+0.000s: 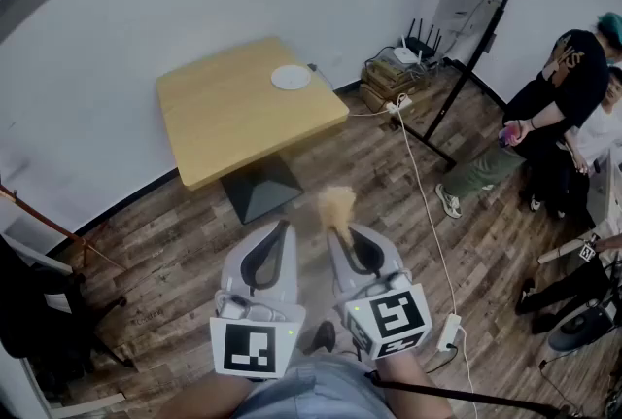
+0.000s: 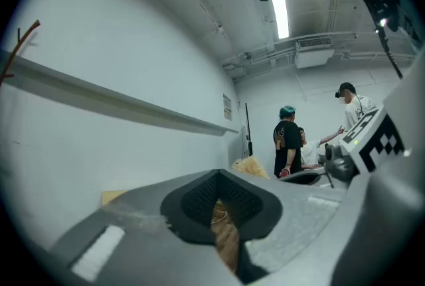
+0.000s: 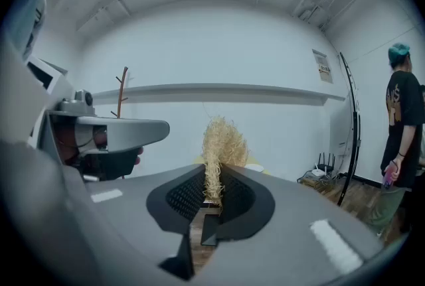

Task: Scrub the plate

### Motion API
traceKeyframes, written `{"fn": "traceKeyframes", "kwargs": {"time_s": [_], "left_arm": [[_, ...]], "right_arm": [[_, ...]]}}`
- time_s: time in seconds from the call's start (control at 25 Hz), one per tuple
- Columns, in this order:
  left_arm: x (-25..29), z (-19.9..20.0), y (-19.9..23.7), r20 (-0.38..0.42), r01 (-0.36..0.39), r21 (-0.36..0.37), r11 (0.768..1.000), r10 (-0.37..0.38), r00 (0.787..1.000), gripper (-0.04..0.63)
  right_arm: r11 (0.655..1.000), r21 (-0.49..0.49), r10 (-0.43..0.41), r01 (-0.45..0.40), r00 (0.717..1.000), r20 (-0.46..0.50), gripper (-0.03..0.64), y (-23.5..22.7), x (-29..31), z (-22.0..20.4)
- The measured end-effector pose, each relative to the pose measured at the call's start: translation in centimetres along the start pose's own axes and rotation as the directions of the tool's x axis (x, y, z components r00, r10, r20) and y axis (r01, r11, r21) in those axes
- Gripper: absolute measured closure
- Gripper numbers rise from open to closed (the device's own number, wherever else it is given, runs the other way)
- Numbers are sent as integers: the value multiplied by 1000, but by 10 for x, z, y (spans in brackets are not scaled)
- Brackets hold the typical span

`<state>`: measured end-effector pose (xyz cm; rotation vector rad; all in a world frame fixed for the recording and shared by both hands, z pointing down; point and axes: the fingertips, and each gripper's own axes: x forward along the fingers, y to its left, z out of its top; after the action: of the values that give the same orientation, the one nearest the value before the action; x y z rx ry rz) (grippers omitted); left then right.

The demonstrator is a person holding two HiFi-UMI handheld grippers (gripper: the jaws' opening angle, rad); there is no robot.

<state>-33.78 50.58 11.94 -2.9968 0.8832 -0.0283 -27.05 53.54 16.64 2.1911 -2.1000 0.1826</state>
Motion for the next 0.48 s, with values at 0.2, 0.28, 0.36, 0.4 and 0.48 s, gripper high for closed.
{"fn": "traceKeyframes", "kwargs": {"time_s": [0.2,0.28,0.36,0.4,0.48], "left_arm": [[2,-1,-5,-6,2,4,1000,-2,1000,575],[4,-1,-8,-8,2,3,1000,-2,1000,575],[5,-2,-11,-10,4,6,1000,-3,1000,575],[6,-2,-13,-11,5,8,1000,-5,1000,574],[8,-3,-18,-12,8,12,1000,-8,1000,574]], "right_arm": [[1000,2,1,-1,1000,10,575,-4,-2,0],[1000,4,0,0,1000,11,576,-7,-4,1],[1000,8,-1,1,1000,9,577,-10,-5,-1],[1000,10,-1,1,1000,9,576,-12,-6,-2],[1000,12,-1,1,1000,11,575,-15,-9,-3]]}}
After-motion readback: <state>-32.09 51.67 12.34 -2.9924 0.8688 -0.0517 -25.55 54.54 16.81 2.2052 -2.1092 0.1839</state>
